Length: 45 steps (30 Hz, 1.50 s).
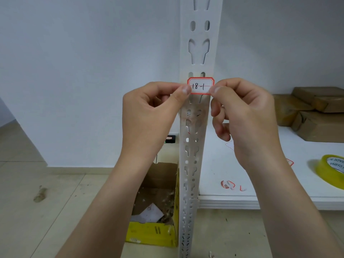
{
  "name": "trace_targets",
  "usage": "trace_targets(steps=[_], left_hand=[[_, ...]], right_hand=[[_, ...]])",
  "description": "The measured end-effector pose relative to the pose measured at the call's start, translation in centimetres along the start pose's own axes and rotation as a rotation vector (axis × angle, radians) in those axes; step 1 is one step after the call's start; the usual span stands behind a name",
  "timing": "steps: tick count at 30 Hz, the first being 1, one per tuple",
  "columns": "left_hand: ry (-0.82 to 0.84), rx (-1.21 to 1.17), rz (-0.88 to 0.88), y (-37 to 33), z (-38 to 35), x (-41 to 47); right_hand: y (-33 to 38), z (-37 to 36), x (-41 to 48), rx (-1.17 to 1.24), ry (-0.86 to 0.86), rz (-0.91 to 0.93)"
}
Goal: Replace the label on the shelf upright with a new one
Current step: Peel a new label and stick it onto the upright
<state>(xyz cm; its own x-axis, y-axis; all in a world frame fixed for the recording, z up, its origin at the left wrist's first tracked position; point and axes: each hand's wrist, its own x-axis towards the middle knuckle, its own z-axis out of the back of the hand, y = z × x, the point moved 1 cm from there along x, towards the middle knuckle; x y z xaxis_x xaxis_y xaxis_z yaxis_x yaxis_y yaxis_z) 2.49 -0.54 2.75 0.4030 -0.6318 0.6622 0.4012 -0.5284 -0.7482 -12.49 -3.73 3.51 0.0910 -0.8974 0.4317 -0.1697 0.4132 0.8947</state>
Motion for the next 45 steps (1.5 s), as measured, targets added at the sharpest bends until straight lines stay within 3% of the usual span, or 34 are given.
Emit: trace_targets(steps=[24,45], left_hand=[[-0.112,0.068,-0.001,0.7,-1.0,0.0],[-0.162,0.105,0.016,0.5,-1.3,-0.2]], right_hand=[[-1.1,-0.4,0.7,-0.137,-0.12,0.138],[-0.8,-0.6,0.7,-0.165,-0.17,0.139]])
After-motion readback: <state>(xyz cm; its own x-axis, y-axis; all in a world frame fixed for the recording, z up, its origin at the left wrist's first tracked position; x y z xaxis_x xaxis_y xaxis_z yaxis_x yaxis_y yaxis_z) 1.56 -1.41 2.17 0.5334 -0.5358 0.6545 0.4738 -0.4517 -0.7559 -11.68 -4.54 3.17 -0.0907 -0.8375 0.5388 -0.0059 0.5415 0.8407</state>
